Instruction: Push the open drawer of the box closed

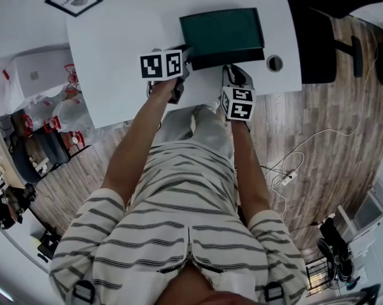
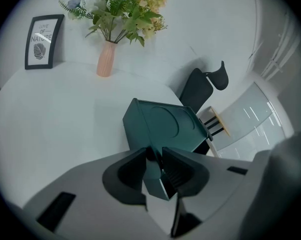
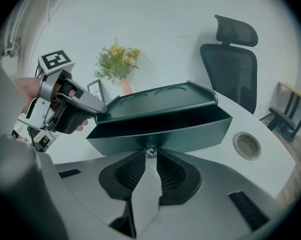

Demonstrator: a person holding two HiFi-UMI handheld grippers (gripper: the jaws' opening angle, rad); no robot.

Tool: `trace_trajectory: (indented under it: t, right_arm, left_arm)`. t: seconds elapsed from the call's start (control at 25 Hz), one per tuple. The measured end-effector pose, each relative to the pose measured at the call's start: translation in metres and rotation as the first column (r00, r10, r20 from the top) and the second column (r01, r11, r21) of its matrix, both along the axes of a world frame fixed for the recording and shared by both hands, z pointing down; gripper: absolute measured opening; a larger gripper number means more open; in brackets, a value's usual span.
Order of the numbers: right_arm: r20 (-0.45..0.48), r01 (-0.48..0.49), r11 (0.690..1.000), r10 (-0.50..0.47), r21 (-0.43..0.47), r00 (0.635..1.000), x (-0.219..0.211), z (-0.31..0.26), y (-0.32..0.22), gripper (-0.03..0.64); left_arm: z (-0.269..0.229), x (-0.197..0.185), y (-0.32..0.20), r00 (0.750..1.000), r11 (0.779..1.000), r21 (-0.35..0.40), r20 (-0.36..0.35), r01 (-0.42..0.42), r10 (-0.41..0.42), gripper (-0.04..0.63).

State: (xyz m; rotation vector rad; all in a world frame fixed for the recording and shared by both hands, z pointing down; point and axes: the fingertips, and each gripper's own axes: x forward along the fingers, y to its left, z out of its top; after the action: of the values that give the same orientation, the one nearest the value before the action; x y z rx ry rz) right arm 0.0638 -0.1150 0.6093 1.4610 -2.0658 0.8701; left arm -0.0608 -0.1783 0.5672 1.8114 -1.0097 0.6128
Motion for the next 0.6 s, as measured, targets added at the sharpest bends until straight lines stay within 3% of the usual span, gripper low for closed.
trace_trajectory:
  t: [0.6]
  right_arm:
    - [0.001,0.014,1.0,-0.014,0.007,1.0,-0.003,-0.001,-0.016,0.081]
  left_arm:
    - [0.0,0.001,0.001,1.0,1.0,-0.007,-0.003,-0.001,0.001,0.106]
